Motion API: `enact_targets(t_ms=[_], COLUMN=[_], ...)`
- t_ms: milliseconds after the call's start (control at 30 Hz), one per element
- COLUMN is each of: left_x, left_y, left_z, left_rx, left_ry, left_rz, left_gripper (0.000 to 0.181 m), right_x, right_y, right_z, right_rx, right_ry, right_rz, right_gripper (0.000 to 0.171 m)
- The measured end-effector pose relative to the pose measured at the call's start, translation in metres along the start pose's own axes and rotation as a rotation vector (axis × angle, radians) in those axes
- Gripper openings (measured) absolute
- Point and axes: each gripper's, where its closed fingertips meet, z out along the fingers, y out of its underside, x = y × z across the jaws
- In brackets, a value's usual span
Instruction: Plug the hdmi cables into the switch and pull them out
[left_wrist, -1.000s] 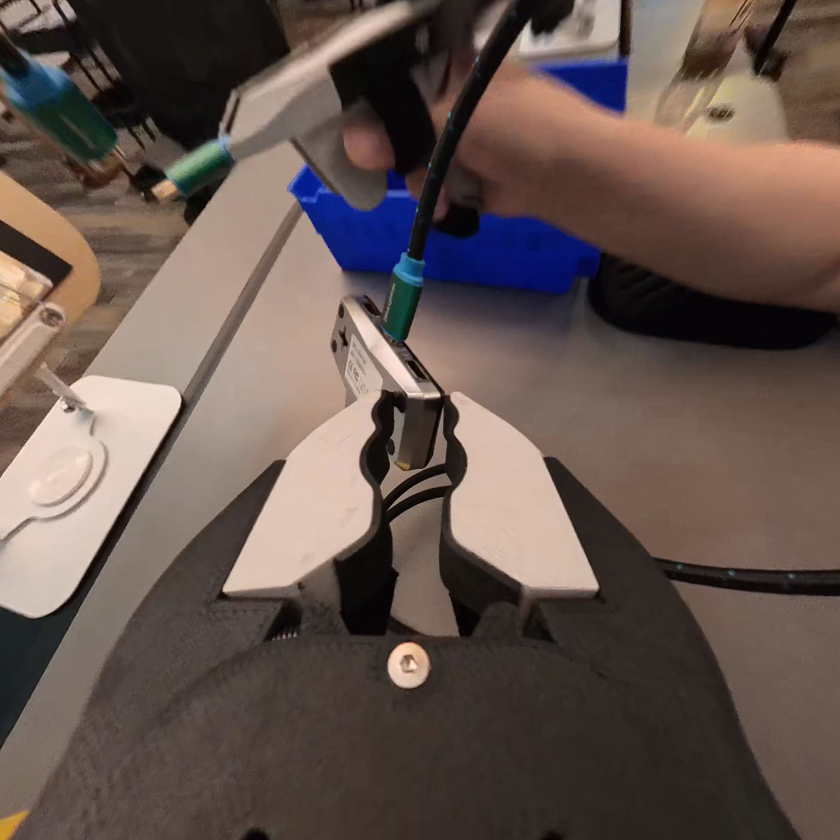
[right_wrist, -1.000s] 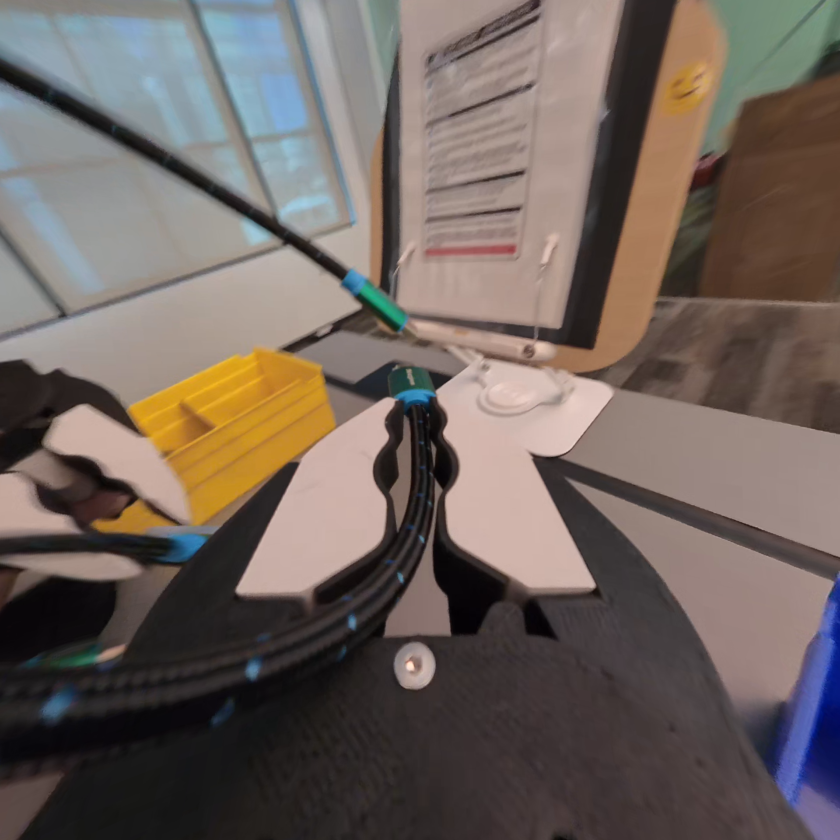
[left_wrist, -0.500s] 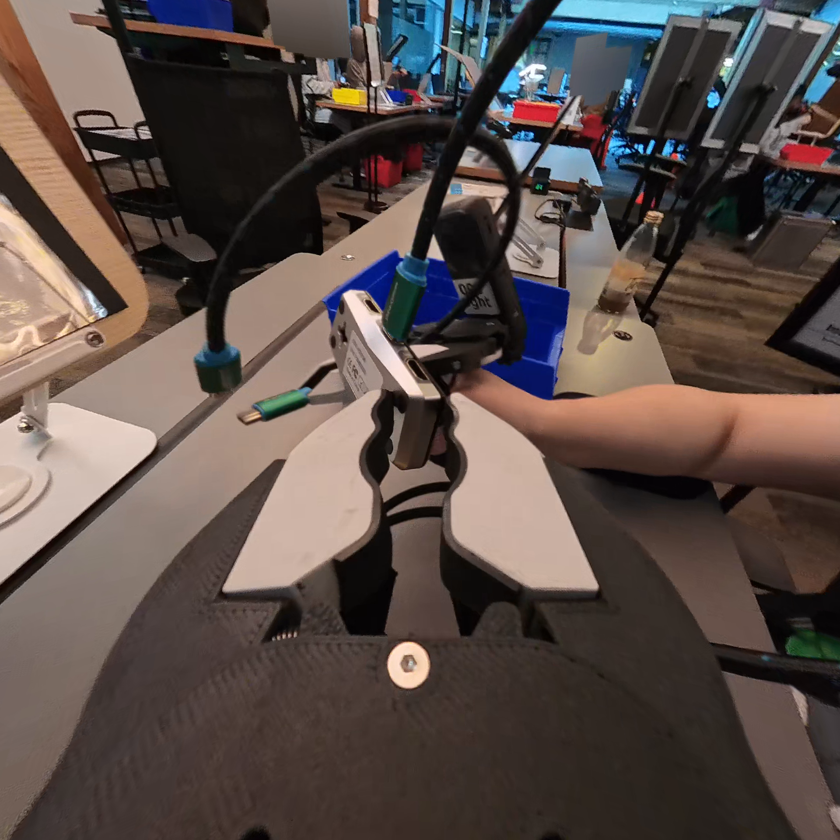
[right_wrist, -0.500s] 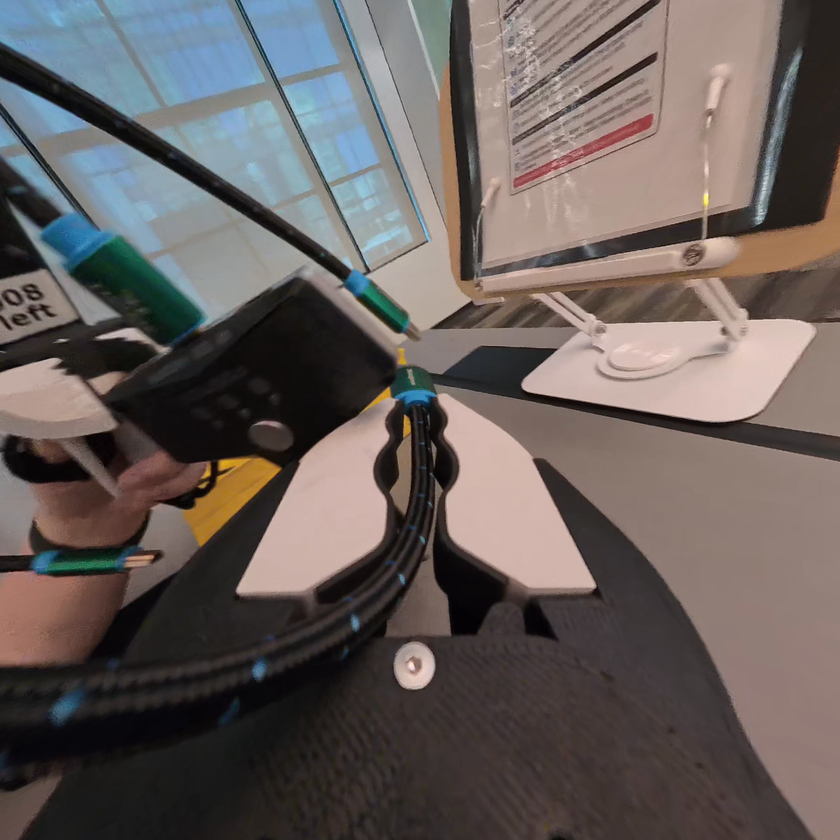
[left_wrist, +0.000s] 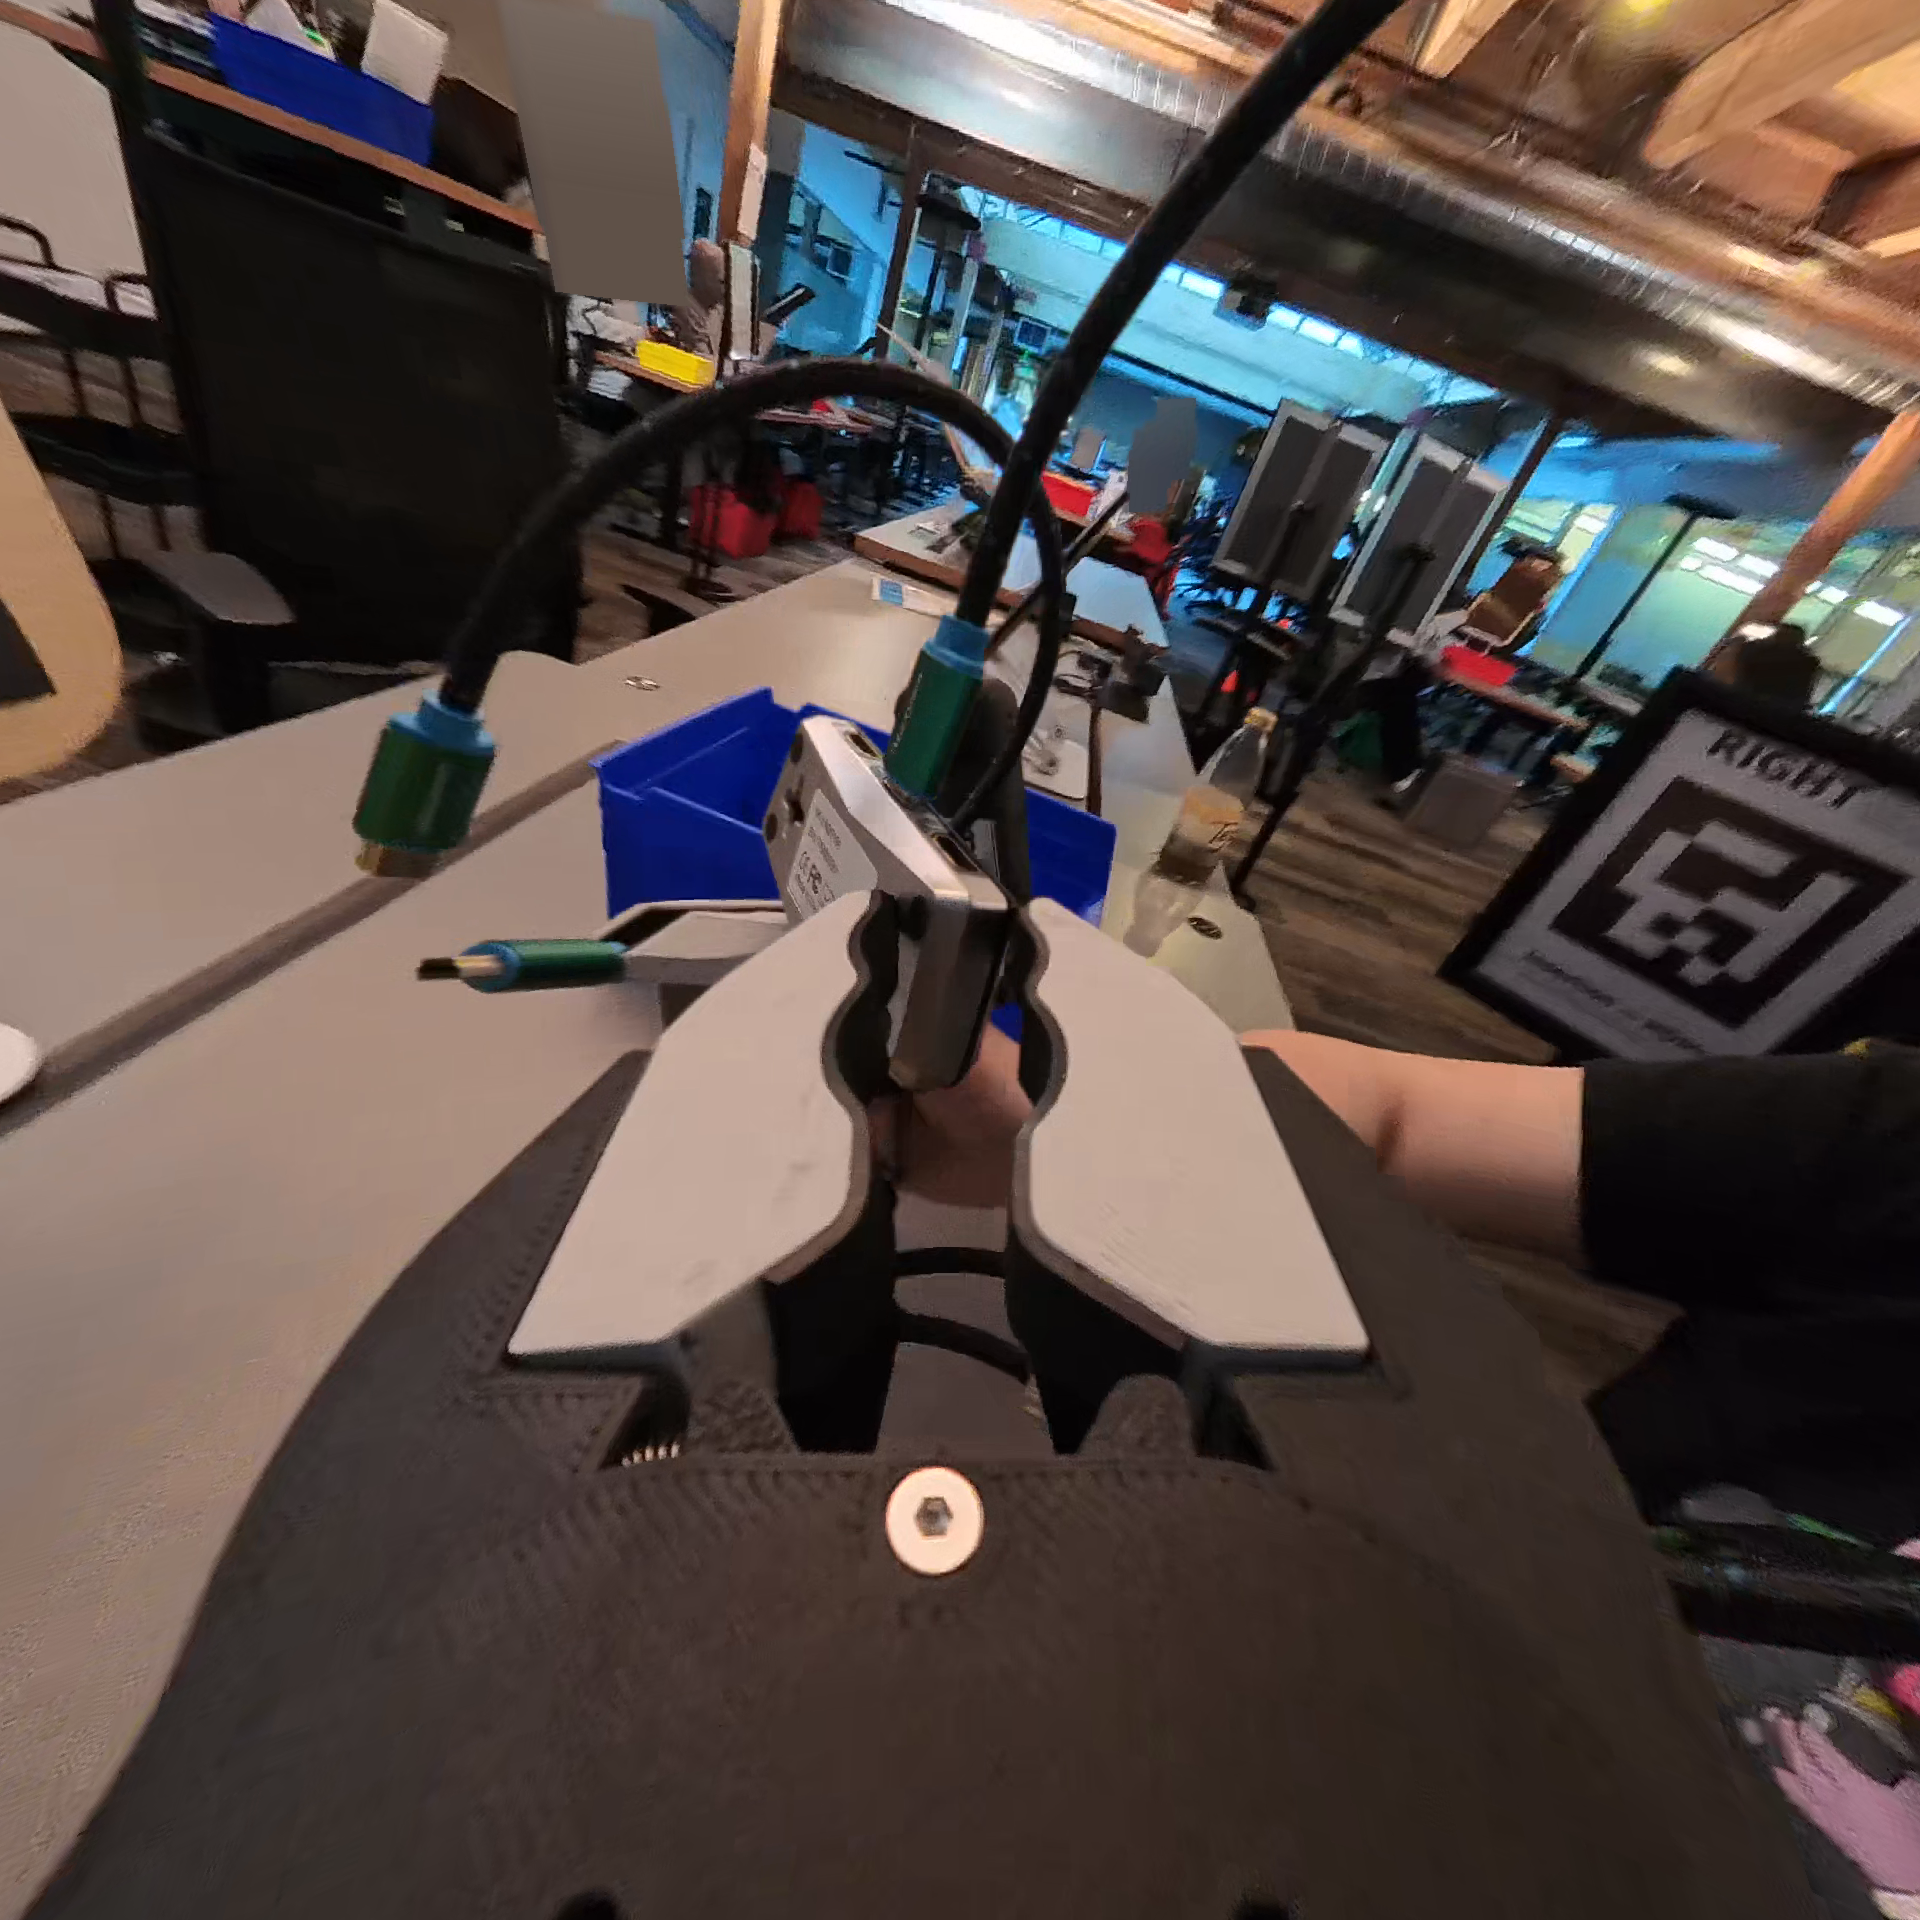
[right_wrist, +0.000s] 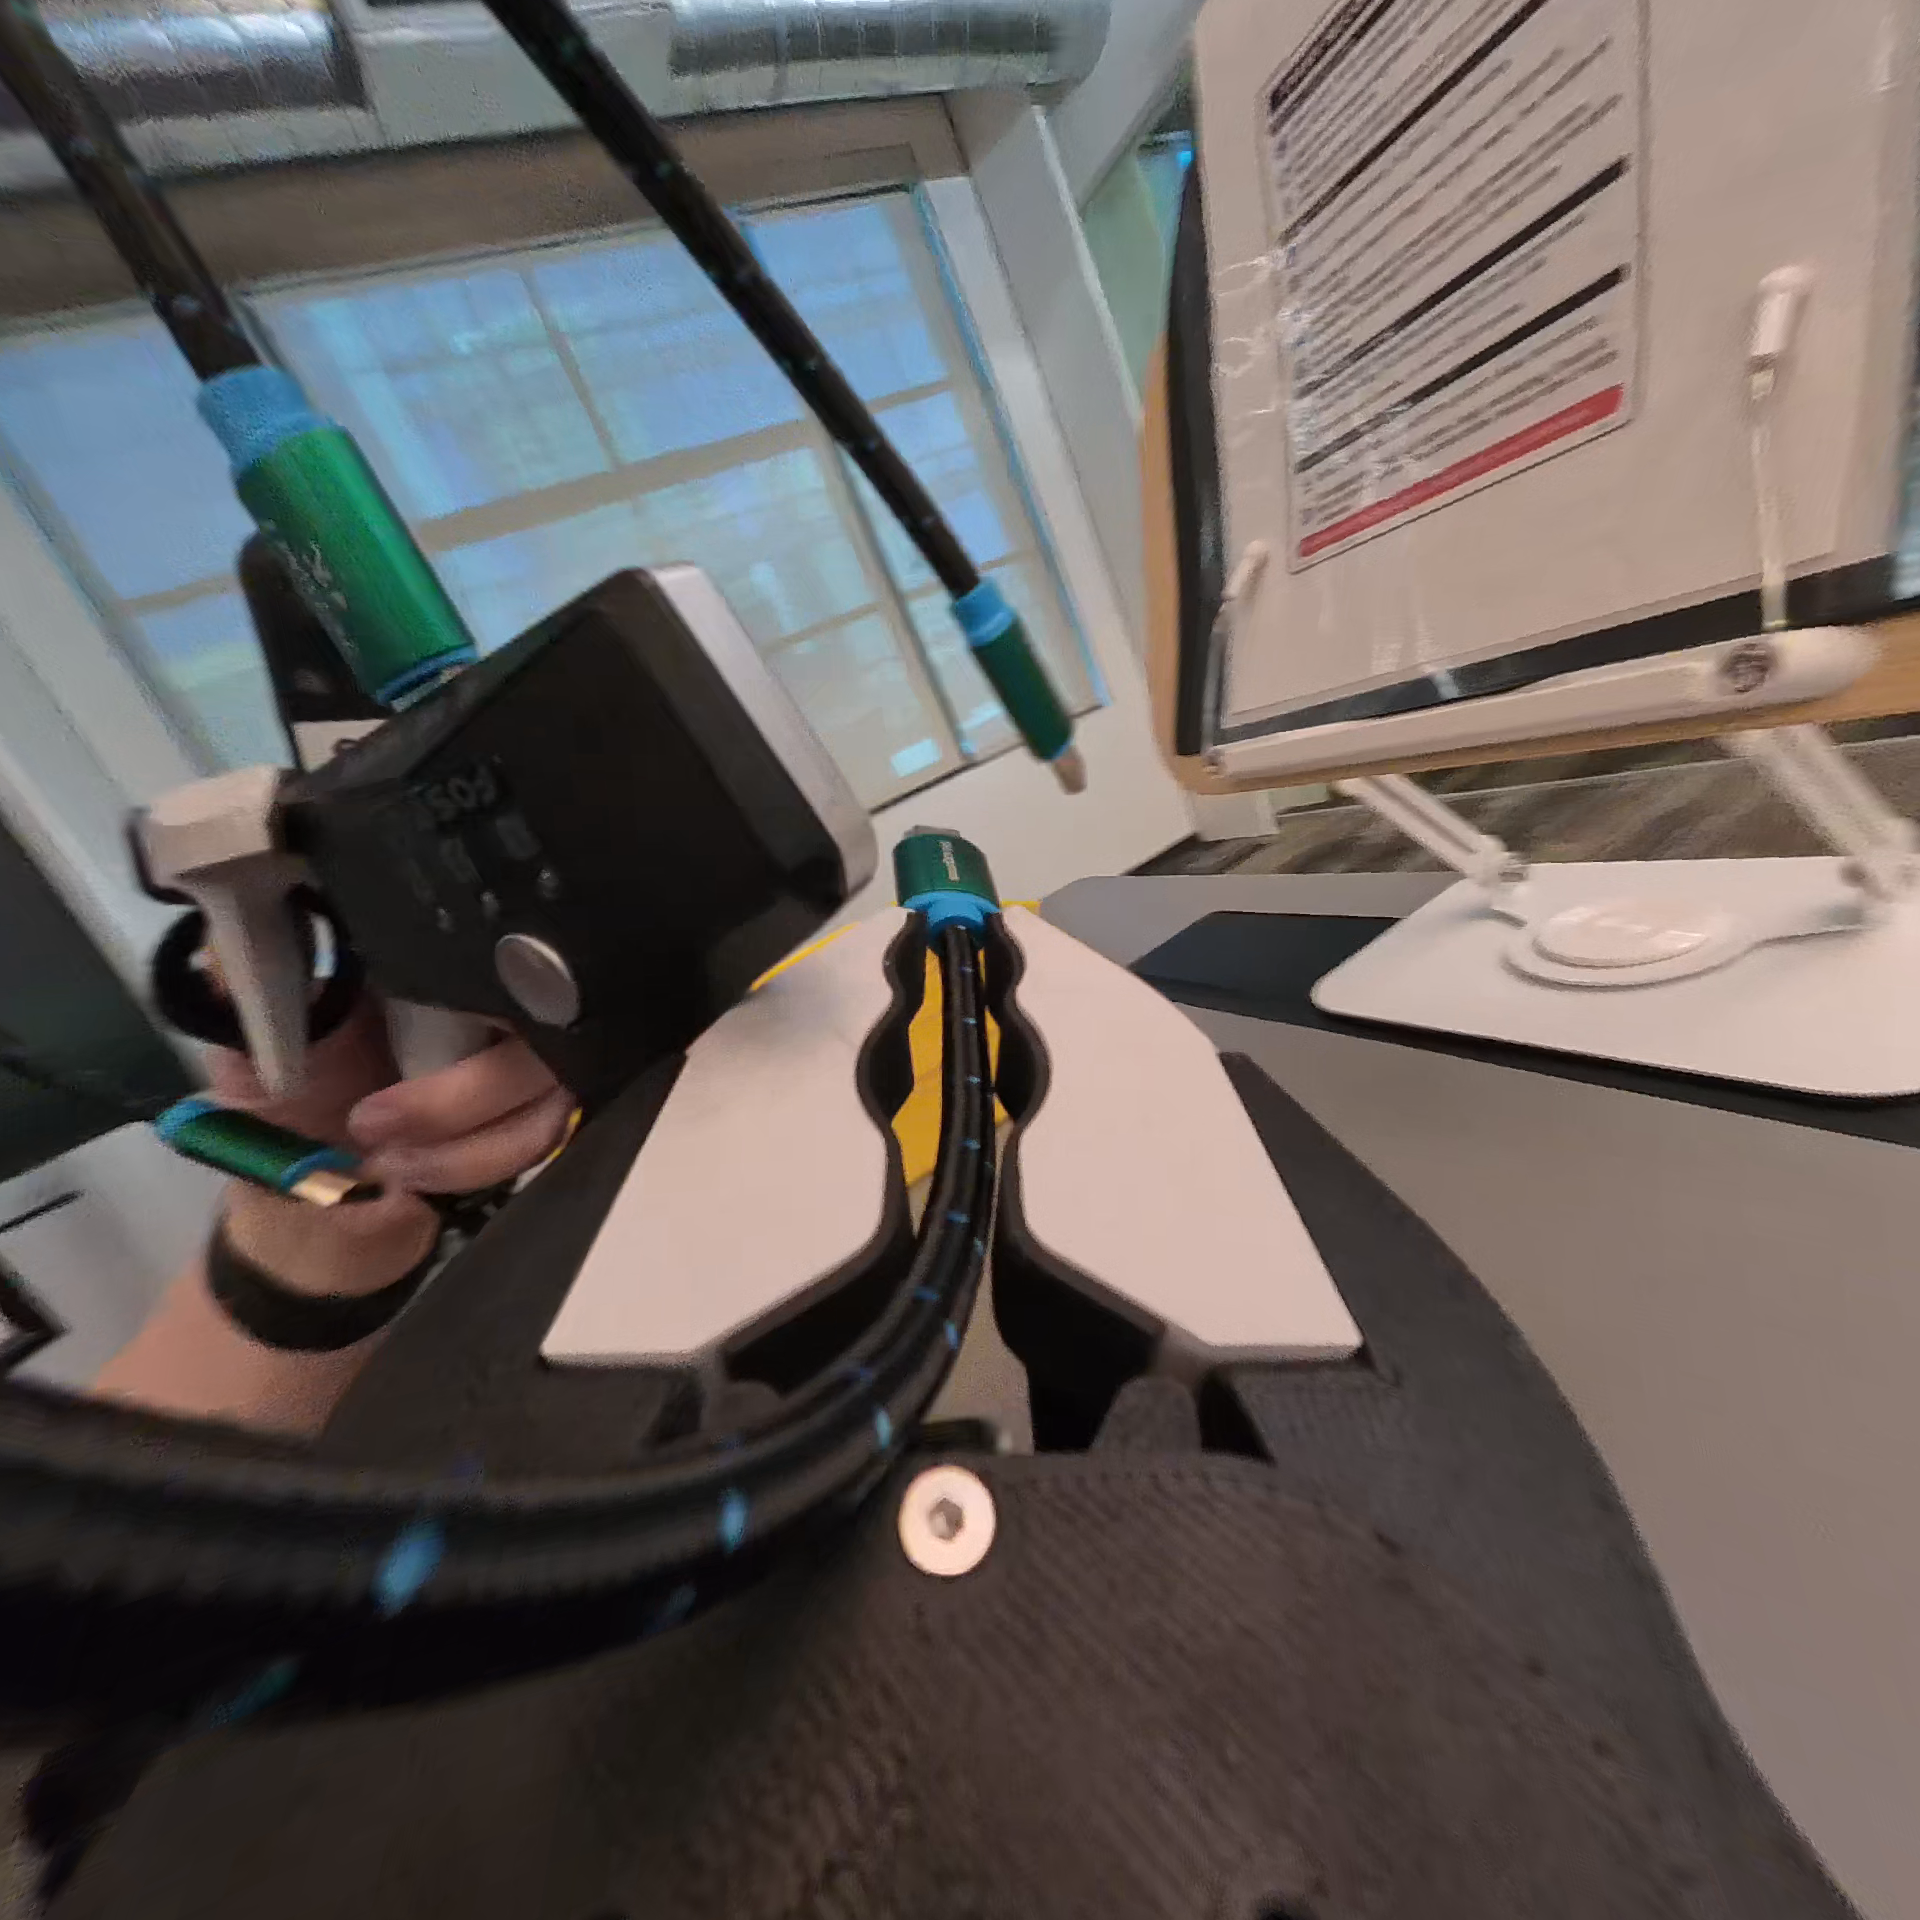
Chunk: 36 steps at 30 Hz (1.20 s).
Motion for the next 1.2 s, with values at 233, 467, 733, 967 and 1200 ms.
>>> enact_targets(t_ms=[233,467,733,967,1200], left_x=[-0.012,-0.026,-0.036,-0.036,-0.058], left_y=[0.001,0.015,0.034,0.036,0.058], left_z=[-0.001,0.003,0.010,0.007,0.014], left_rx=[0.052,-0.011,-0.129,-0.267,-0.281], left_ry=[0.002,-0.110,-0.222,-0.351,-0.429], left_rz=[-0.104,-0.062,0.087,0.450,0.576], left_gripper=[0.021,0.025,0.023,0.021,0.020], right_x=[0.010,0.014,0.016,0.018,0.055], right_y=[-0.002,0.013,0.029,0.033,0.016], right_z=[-0.005,-0.002,-0.001,0.003,-0.015], right_rx=[-0.033,-0.084,-0.114,-0.183,-0.167], right_ry=[0.134,0.165,0.161,0.125,0.235], right_rz=[-0.231,-0.107,-0.024,-0.007,0.050], right_gripper=[0.010,0.011,0.011,0.011,0.011])
